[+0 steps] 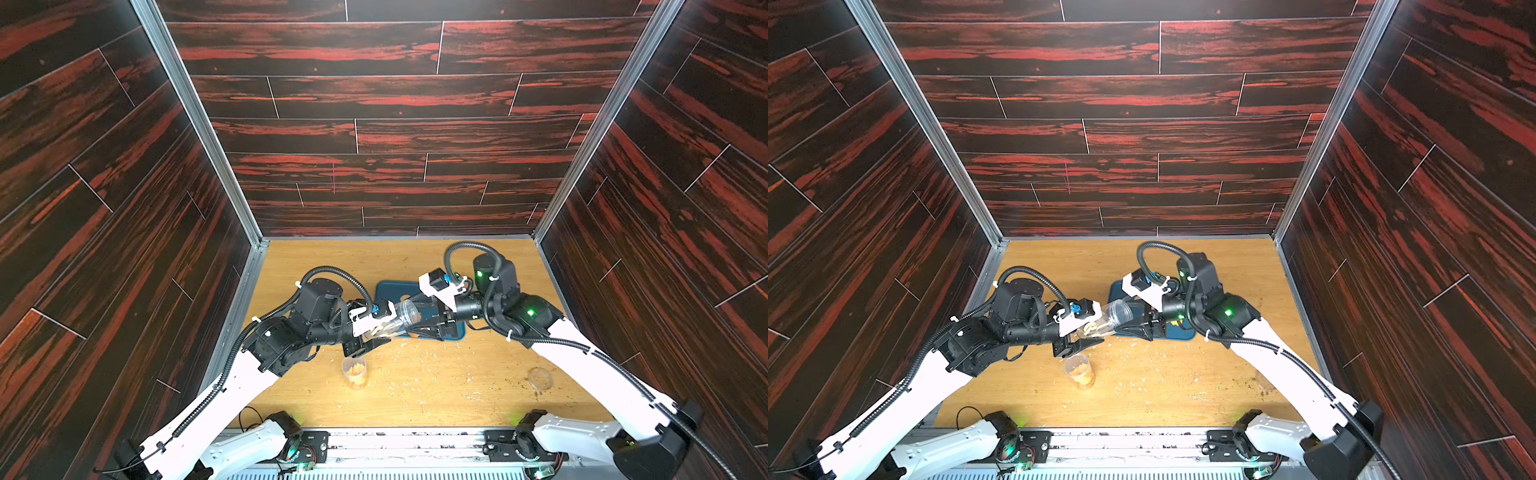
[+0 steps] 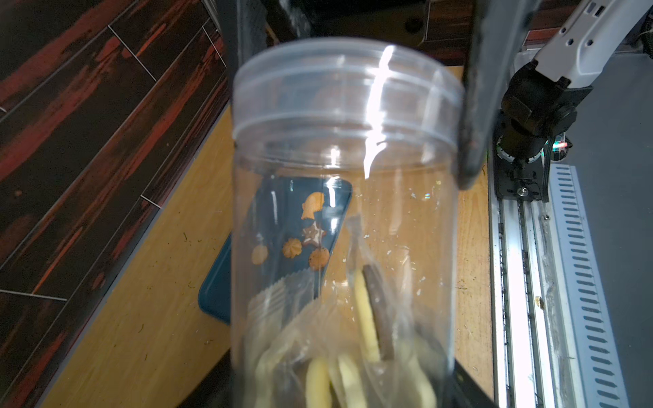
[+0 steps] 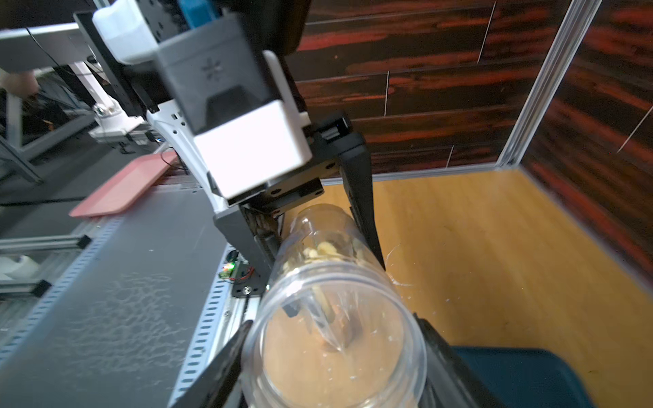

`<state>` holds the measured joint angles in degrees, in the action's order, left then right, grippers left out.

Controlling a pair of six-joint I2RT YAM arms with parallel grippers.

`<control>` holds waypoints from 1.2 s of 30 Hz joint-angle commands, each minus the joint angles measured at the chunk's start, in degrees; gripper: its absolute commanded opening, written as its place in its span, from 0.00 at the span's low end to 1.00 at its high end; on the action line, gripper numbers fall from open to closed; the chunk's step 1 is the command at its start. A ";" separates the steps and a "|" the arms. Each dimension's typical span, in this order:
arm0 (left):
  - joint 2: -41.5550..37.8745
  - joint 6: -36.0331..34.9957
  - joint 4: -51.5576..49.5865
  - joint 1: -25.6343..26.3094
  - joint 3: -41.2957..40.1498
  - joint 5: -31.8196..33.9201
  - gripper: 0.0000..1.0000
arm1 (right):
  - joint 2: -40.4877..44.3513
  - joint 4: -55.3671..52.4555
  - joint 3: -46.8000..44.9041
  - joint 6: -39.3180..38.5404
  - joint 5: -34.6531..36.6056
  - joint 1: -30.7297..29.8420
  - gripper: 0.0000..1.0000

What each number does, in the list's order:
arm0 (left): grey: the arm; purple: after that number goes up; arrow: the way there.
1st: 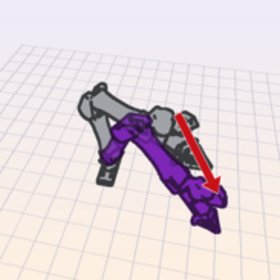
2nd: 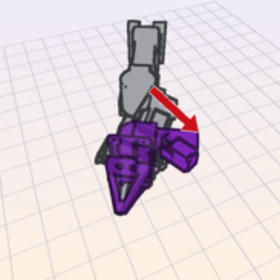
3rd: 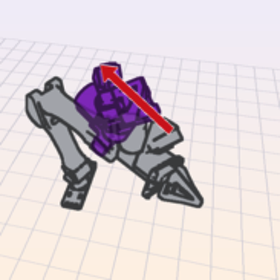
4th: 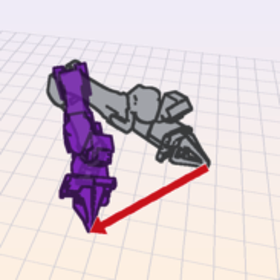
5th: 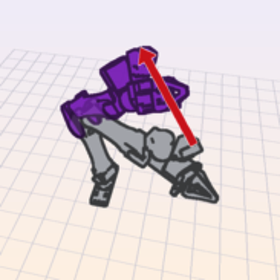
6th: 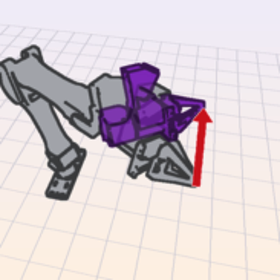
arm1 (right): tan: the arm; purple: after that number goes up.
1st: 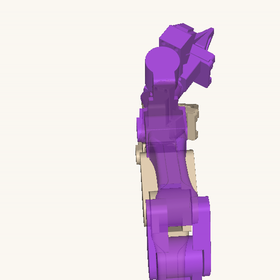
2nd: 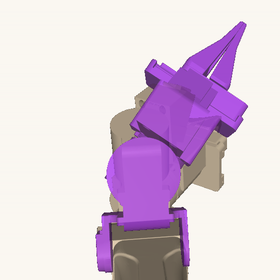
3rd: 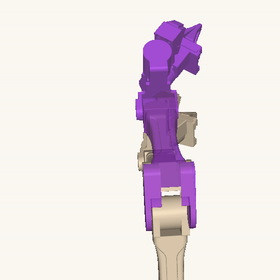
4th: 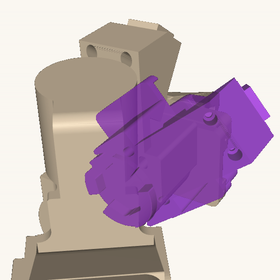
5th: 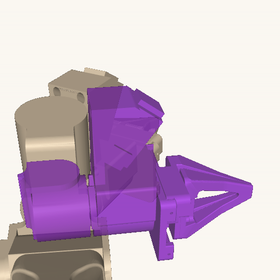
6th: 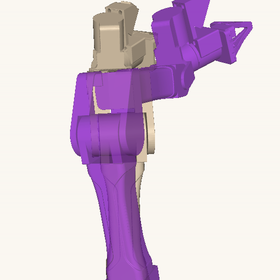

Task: Pour the cookies out of the jar
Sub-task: Unscrew the lid from the jar.

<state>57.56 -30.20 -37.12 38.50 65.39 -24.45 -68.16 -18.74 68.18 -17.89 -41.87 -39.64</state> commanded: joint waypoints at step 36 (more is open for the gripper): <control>-2.51 5.91 -1.64 -0.89 0.42 0.21 0.37 | -11.53 -23.73 29.82 61.71 1.10 6.93 0.99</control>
<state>56.16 -24.16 -38.04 37.63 64.69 -24.38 -72.20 -22.90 88.27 28.86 -35.77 -34.30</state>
